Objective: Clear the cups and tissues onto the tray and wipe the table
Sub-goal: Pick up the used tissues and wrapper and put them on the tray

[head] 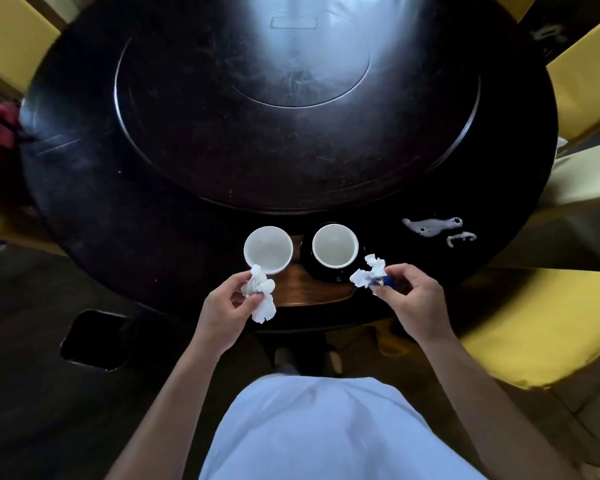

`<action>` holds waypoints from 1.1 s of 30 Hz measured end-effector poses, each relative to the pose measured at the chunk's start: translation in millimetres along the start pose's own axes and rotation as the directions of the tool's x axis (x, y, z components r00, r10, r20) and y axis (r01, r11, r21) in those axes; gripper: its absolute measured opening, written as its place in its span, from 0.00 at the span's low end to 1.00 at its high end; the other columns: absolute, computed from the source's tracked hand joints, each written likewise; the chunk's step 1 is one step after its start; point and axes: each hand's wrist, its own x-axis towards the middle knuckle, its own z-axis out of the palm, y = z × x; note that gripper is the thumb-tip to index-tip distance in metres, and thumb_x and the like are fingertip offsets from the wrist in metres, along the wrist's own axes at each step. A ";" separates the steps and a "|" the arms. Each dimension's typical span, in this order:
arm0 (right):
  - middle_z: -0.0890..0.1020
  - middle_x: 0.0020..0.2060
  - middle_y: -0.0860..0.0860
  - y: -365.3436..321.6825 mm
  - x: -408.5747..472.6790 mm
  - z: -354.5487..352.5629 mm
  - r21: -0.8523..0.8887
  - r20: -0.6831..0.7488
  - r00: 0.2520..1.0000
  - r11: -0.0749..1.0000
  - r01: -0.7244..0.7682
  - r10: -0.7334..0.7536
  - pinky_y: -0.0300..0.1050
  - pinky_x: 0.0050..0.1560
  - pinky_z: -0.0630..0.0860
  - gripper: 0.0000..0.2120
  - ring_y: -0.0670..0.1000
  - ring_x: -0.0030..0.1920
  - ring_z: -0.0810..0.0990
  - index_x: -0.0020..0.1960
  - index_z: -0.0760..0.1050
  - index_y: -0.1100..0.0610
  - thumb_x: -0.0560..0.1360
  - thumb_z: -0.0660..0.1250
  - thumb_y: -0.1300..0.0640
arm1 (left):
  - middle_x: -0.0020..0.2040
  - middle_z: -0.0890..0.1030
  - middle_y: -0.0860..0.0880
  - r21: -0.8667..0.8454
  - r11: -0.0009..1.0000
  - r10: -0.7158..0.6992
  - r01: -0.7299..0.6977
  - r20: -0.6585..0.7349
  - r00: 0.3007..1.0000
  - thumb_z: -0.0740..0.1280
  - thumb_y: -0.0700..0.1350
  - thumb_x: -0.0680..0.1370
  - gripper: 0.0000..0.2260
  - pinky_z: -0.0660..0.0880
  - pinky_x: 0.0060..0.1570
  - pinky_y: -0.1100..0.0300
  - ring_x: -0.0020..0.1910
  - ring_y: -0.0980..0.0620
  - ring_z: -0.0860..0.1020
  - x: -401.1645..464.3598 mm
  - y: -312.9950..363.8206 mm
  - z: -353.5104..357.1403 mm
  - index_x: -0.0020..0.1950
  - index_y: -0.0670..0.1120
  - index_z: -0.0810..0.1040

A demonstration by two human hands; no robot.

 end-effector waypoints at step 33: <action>0.87 0.44 0.49 17.4 -6.6 161.8 -0.362 0.047 0.981 0.918 -0.161 0.191 0.50 0.42 0.83 0.11 0.52 0.43 0.85 0.55 0.82 0.50 0.74 0.74 0.48 | 0.52 0.84 0.56 0.158 0.978 -0.155 0.134 0.134 0.979 0.74 0.46 0.78 0.16 0.79 0.53 0.61 0.51 0.57 0.83 52.2 -75.1 -23.5 0.66 0.48 0.80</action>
